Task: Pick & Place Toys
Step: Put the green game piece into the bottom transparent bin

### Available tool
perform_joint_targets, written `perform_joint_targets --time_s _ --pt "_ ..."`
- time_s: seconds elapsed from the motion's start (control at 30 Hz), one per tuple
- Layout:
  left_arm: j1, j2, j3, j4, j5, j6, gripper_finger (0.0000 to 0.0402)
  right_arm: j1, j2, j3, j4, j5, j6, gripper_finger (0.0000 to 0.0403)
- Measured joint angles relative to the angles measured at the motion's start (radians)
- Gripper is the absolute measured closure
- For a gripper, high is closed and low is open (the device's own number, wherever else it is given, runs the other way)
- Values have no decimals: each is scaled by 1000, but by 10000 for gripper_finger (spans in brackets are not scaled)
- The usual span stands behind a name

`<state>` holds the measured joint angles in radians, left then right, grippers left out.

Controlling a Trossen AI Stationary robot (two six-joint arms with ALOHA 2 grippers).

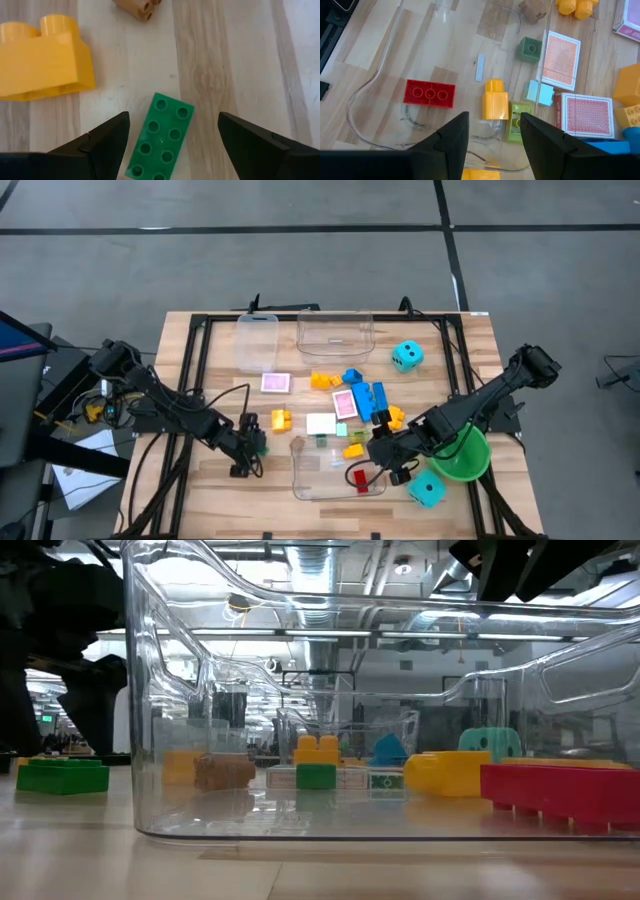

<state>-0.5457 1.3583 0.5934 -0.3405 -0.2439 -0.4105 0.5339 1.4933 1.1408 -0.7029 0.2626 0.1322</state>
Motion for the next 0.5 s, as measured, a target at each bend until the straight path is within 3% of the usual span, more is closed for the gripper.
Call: perform_joint_targets --time_s 0.33,0.5 --pt "0 -4 -140 128 -12 -40 107 0 0 0 0 0 0 234" --pt "0 -24 -190 195 -26 -61 128 0 0 0 6 0 0 234"
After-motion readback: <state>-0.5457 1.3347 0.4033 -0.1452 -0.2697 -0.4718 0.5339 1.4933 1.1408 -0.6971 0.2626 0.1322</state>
